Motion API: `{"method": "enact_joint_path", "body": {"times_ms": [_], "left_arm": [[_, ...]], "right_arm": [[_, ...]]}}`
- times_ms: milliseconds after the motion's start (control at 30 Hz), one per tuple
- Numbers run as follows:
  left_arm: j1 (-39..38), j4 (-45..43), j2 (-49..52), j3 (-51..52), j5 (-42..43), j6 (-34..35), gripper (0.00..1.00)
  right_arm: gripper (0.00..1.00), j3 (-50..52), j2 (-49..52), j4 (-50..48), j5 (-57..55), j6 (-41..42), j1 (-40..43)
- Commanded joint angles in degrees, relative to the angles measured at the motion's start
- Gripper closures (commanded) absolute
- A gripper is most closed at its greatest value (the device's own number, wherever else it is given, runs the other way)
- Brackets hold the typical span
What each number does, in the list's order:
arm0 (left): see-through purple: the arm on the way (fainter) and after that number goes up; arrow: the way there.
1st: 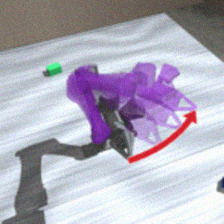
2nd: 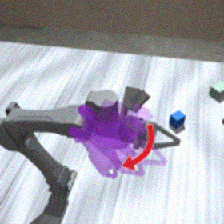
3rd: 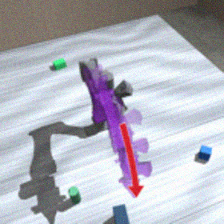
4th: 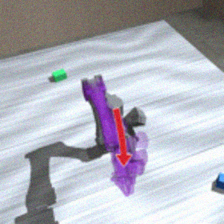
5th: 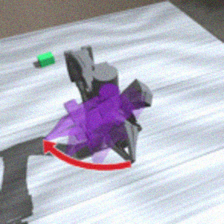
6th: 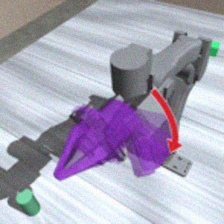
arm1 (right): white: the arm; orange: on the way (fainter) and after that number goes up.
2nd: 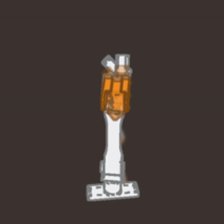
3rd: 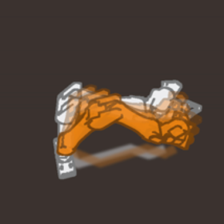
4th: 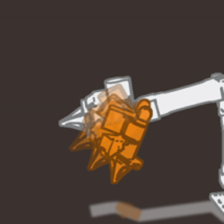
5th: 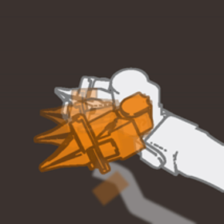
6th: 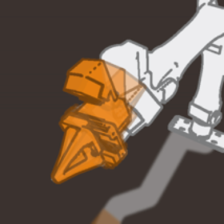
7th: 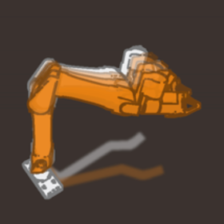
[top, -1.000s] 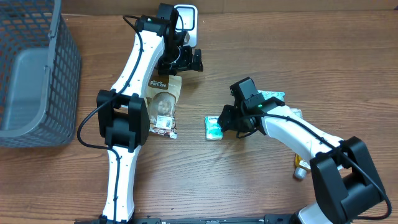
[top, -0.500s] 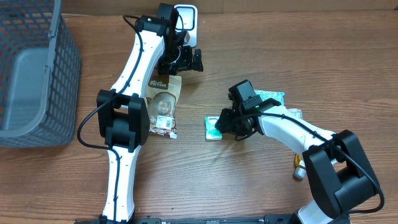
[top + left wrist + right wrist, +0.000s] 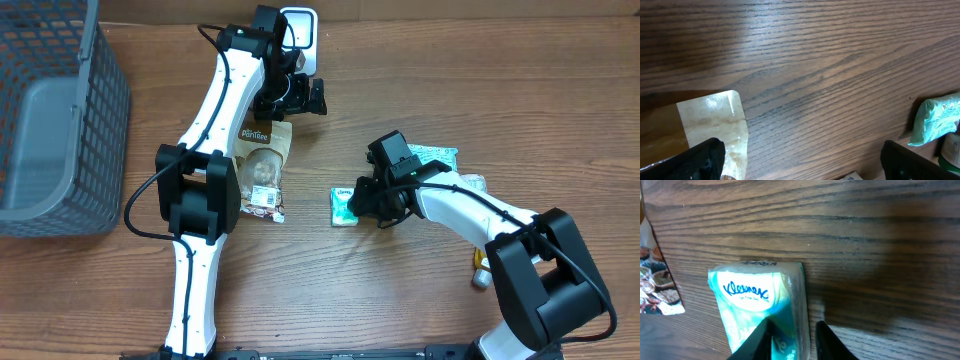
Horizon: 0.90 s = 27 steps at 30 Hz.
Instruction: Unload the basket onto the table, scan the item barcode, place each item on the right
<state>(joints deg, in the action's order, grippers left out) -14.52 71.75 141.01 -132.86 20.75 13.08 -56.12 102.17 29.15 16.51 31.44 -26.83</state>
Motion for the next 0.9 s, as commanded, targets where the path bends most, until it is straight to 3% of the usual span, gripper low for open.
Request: {"method": "enact_joint_path", "body": {"times_ms": [0, 267, 867], "left_arm": [[-0.11, -0.04, -2.69, -0.48, -0.39, -1.49, 0.00], [-0.11, -0.04, -2.69, -0.48, -0.39, -1.51, 0.00], [-0.11, -0.22, -2.69, -0.48, -0.39, -1.49, 0.00]], "right_arm": [[0.78, 0.68, 0.83, -0.17, -0.11, -0.35, -0.28], [0.91, 0.68, 0.83, -0.37, -0.13, -0.37, -0.28], [0.83, 0.66, 0.83, -0.76, 0.09, 0.04, -0.26]]}}
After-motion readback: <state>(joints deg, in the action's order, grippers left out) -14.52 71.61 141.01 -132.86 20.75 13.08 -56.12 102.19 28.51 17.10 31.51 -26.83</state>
